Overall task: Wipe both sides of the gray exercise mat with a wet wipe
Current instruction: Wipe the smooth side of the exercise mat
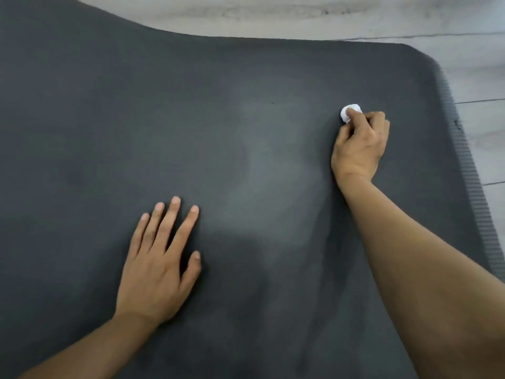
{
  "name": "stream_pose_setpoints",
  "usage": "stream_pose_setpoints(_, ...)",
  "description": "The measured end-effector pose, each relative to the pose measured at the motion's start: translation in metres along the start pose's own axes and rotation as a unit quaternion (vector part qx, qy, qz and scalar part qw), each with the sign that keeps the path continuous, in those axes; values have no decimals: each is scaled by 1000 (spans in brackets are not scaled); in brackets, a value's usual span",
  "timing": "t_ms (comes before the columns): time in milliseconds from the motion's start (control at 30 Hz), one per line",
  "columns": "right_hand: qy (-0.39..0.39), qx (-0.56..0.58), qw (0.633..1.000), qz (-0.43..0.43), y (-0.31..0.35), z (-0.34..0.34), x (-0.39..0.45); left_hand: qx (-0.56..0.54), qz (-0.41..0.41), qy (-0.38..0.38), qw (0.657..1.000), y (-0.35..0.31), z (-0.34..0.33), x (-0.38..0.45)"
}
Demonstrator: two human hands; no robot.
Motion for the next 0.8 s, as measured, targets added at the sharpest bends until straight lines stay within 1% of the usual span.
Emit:
stream_pose_setpoints(100, 25, -27, 999, 7, -3, -6, 3, 3, 10, 0, 1000, 3, -5, 5)
stream_pose_setpoints(167, 34, -46, 998, -3, 2, -3, 4, 4, 11, 1, 1000, 3, -6, 6)
stream_pose_setpoints(267, 26, -43, 996, -79, 19, -4, 3, 4, 9, -5, 1000, 5, -7, 3)
stream_pose_setpoints(333, 26, -25, 994, -100, 53, -22, -5, 4, 8, -10, 1000, 6, -7, 5)
stream_pose_setpoints(367, 38, 4, 996, -81, 79, -34, -14, 2, 7, -13, 1000, 5, -7, 6)
stream_pose_setpoints(400, 58, 41, 997, -36, 110, -47, -27, 5, 7, -11, 1000, 5, -7, 6)
stream_pose_setpoints(433, 90, 59, 994, 29, 147, -60, -45, 9, 10, -7, 1000, 6, -8, 6)
stream_pose_setpoints(500, 160, 40, 970, 176, 211, -77, -88, 13, 11, -3, 1000, 6, -8, 6)
stream_pose_setpoints(533, 187, 27, 953, 237, 224, -79, -98, 13, 10, -2, 1000, 6, -8, 6)
stream_pose_setpoints(567, 213, 14, 935, 284, 223, -76, -96, 11, 11, -1, 1000, 6, -7, 6)
stream_pose_setpoints(600, 216, 3, 925, 312, 209, -71, -84, 10, 12, -2, 1000, 7, -7, 6)
stream_pose_setpoints(633, 194, -17, 928, 317, 184, -63, -68, 10, 12, -4, 1000, 7, -7, 6)
stream_pose_setpoints(667, 158, -38, 944, 288, 149, -52, -49, 10, 13, -6, 1000, 7, -7, 7)
stream_pose_setpoints(700, 128, -68, 963, 229, 111, -36, -31, 8, 13, -7, 1000, 7, -7, 7)
stream_pose_setpoints(733, 115, -99, 976, 157, 73, -17, -17, 4, 14, -10, 1000, 6, -7, 7)
stream_pose_setpoints(800, 105, -138, 984, 29, 27, 14, -6, 3, 12, -13, 1000, 5, -7, 7)
Point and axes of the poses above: each hand's wrist, its own x-axis towards the middle knuckle, its own z-axis out of the back of the hand, y = z × x, the point moved 4 cm from there along x, towards the middle knuckle, and after that the axes turned 1 degree about x, right-handed, at the moved point
